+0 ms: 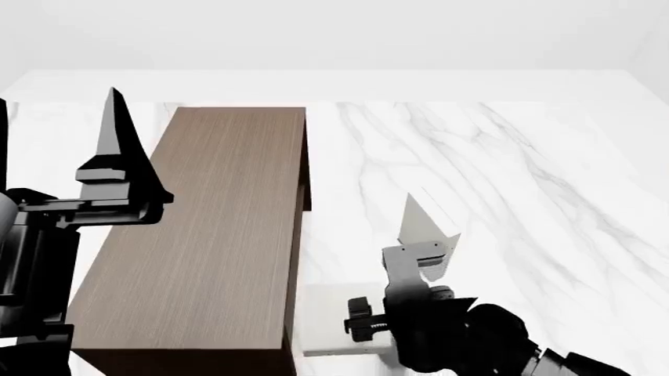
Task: Pick up the book on the right and place it under the cabinet shelf.
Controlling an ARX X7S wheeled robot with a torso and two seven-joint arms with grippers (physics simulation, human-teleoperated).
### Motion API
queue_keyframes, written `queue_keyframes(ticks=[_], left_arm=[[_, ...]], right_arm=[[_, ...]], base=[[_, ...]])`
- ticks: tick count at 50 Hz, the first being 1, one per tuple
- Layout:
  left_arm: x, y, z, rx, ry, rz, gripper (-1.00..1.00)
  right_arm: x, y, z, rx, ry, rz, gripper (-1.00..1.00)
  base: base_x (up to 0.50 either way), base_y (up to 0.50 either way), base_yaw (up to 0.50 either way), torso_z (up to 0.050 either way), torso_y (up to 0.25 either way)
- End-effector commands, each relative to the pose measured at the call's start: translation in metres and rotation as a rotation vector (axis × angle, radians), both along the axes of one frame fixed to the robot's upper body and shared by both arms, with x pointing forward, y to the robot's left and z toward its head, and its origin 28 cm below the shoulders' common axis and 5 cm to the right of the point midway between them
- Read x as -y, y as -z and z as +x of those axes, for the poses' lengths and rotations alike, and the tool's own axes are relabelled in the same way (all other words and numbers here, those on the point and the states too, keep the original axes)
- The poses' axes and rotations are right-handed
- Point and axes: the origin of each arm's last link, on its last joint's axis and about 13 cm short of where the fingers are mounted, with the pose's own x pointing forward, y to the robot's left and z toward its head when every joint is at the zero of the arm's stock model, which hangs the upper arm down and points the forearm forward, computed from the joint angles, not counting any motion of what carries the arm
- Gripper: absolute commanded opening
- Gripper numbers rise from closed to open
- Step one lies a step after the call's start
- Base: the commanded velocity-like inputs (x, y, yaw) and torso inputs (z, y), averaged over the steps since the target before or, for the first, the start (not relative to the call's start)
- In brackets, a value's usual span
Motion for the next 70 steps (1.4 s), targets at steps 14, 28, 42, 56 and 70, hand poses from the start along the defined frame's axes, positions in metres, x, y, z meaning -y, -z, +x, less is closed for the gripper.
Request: queue_keyframes(ticks=[14, 28, 42, 56, 70], left_arm=[[0.0, 0.0, 0.0, 0.001, -0.002, -0.001, 1.0], [0.001, 0.0, 0.0, -0.001, -0.001, 0.005, 1.0], [0.001, 0.001, 0.0, -0.002, 0.002, 0.006, 1.0], [0.001, 0.001, 0.0, -0.001, 0.002, 0.004, 1.0], [0.001, 0.002, 0.002, -0.003, -0.002, 0.005, 1.0]], right_arm=[[0.041, 0.033, -0.032, -0.099, 0.028, -0.34, 1.0], [0.061, 0.019, -0.043, -0.024, 0.038, -0.313, 1.0], [0.071, 0.007, -0.034, 0.181, 0.017, -0.27, 1.0], [0.075, 0.007, -0.018, 0.32, 0.034, -0.228, 1.0], [0.071, 0.022, -0.008, 0.286, 0.002, -0.228, 1.0]], base=[[0.0, 0.0, 0.0, 0.0, -0.006], [0.0, 0.0, 0.0, 0.0, -0.001], [0.0, 0.0, 0.0, 0.0, 0.0], [0.0, 0.0, 0.0, 0.0, 0.0], [0.0, 0.0, 0.0, 0.0, 0.0]])
